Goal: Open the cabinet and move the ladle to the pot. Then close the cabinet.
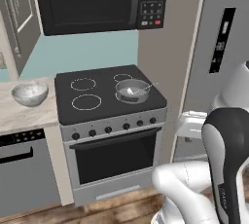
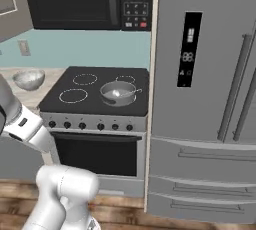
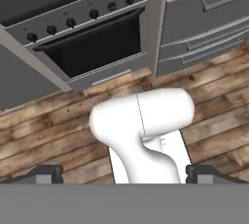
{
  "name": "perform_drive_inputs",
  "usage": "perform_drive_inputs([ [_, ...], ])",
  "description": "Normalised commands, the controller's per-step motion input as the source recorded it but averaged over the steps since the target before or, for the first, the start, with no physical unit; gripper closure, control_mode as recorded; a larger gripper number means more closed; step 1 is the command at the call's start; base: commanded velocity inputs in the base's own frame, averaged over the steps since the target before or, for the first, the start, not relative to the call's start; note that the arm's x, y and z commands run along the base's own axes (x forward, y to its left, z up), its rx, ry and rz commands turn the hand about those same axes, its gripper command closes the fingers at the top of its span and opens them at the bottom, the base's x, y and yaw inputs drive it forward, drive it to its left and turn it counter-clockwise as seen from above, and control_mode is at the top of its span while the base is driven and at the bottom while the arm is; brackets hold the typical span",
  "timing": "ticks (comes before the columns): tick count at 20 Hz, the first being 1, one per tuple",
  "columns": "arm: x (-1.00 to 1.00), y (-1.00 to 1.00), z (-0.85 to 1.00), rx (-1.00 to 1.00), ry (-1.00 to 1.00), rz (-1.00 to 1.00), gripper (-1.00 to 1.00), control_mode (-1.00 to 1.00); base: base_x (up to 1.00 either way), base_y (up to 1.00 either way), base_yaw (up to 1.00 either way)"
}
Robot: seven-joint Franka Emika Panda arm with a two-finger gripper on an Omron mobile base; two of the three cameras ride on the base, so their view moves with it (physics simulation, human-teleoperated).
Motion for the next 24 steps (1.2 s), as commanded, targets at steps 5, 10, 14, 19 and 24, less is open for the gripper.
perform_drive_inputs([
  [5, 0.00, 0.00, 0.00, 0.00, 0.00, 0.00, -1.00, 1.00, -0.99, 0.45, 0.00],
  [10, 0.00, 0.00, 0.00, 0.00, 0.00, 0.00, -1.00, 1.00, -0.48, 1.00, 0.00],
  [14, 0.00, 0.00, 0.00, 0.00, 0.00, 0.00, -1.00, 1.00, -0.01, 1.00, 0.00],
  [19, 0.00, 0.00, 0.00, 0.00, 0.00, 0.00, -1.00, 1.00, 0.30, 1.00, 0.03],
  [24, 0.00, 0.00, 0.00, 0.00, 0.00, 0.00, -1.00, 1.00, 0.64, 0.83, 0.09],
])
